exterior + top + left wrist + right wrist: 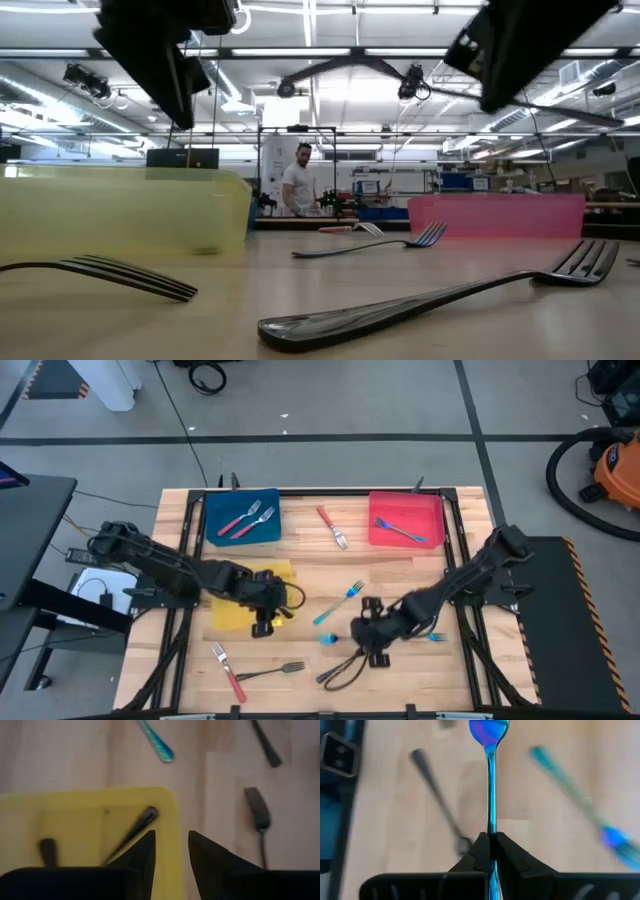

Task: Sort silverware by color (type)
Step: Put the bottom blue fork into the red bin

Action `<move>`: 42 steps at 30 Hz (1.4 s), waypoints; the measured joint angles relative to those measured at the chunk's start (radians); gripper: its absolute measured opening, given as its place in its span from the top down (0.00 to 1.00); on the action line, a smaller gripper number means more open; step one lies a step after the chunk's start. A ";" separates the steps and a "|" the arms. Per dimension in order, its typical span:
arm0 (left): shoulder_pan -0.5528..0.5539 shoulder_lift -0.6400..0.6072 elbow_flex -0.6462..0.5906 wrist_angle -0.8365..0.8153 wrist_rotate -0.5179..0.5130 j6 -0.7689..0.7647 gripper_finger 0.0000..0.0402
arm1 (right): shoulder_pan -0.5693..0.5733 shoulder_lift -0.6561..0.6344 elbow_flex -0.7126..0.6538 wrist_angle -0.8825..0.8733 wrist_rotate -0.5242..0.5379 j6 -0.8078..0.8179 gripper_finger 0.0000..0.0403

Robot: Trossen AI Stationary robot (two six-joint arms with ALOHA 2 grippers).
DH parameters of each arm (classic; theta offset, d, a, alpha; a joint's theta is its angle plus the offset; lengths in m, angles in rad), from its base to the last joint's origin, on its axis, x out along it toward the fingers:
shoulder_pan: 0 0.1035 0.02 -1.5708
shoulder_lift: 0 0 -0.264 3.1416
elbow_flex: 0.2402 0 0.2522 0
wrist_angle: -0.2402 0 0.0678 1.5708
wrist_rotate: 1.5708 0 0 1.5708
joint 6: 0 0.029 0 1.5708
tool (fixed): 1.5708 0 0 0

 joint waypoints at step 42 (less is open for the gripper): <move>0.325 -0.172 0.000 -0.130 0.001 0.275 0.71 | -1.312 -0.450 -0.289 -0.299 -0.092 -0.644 0.95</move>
